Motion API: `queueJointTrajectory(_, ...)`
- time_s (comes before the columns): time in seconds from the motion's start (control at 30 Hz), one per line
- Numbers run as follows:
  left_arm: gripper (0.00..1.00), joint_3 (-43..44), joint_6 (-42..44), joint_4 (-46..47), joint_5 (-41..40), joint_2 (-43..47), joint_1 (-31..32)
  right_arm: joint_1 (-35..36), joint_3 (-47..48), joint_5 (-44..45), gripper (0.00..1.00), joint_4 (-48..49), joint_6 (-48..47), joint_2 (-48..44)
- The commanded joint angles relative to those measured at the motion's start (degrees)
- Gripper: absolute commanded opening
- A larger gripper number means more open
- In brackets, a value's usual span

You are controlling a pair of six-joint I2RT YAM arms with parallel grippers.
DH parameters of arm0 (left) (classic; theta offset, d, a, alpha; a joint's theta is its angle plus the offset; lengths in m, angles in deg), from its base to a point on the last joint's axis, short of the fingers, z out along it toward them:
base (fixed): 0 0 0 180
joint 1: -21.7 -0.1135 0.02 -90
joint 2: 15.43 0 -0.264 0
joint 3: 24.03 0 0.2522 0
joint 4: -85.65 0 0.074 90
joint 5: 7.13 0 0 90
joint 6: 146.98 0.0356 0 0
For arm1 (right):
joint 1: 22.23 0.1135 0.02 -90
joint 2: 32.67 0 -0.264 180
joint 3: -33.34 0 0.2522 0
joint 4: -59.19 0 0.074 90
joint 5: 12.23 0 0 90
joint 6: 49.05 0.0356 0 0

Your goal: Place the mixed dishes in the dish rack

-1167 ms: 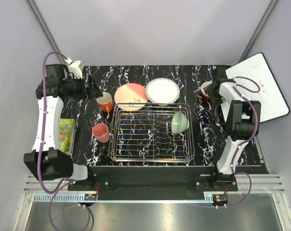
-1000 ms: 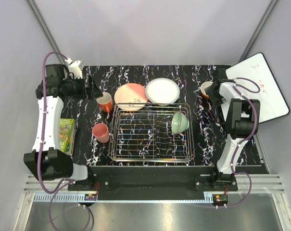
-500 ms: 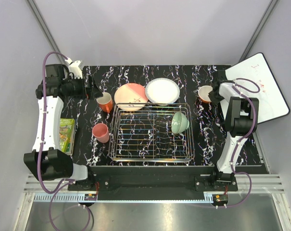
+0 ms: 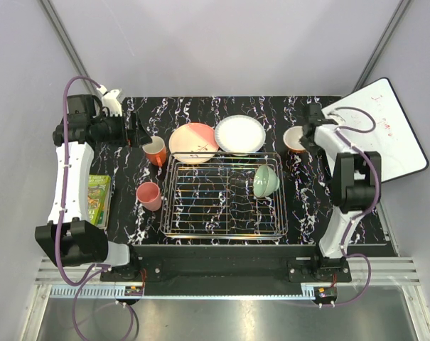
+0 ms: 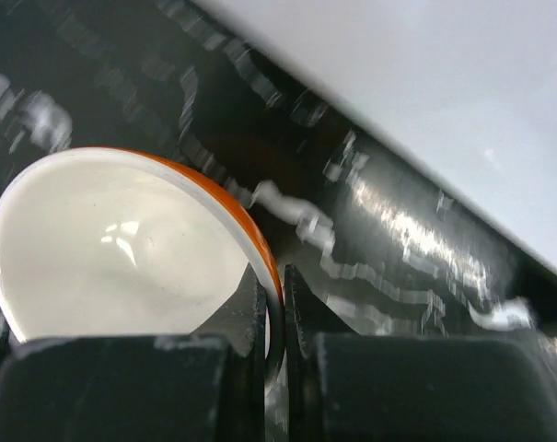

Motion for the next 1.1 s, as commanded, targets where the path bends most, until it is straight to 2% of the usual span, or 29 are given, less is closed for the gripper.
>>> queueJointTrajectory(0.0,0.99,0.18,0.98,1.56,0.72,-0.82,-0.32,11.74,-1.09,13.12,0.0,0.12,-8.09,-16.01)
queueJointTrajectory(0.03,0.99,0.35,1.15,1.56,1.07,-1.09,-0.32,16.12,-1.0,15.69,0.0,-1.03,-9.59,-17.42)
queueJointTrajectory(0.1,0.99,0.79,1.24,1.64,1.42,-1.61,-0.32,19.66,-1.61,22.44,0.0,-4.37,-13.37,-21.11)
queueJointTrajectory(0.23,0.99,1.49,1.51,1.73,1.77,-2.06,-0.32,27.04,-7.58,30.38,0.0,-9.55,-15.49,-30.16)
queueJointTrajectory(0.33,0.99,1.58,1.94,1.73,1.6,-2.06,-0.32,30.74,-11.19,34.78,0.0,-17.89,-12.78,-36.75)
queueJointTrajectory(0.47,0.99,1.41,2.03,1.73,1.42,-2.41,-0.41,40.56,-11.82,38.65,0.0,-33.33,-7.24,-42.83)
queueJointTrajectory(0.63,0.99,1.76,1.42,1.82,1.6,-2.5,-0.23,49.81,-8.21,33.57,0.0,-45.67,1.79,-45.38)
queueJointTrajectory(0.73,0.99,1.76,1.42,1.91,1.16,-2.32,-0.32,53.77,-5.75,31.54,0.0,-60.66,11.27,-42.76)
queueJointTrajectory(0.83,0.99,1.58,1.24,1.82,0.98,-2.49,-0.23,55.79,-8.01,25.67,0.0,-60.72,11.4,-42.22)
queueJointTrajectory(1.07,0.99,1.5,0.98,1.82,1.33,-2.23,-0.23,56.94,-11.63,18.36,0.0,-60.81,10.79,-38.79)
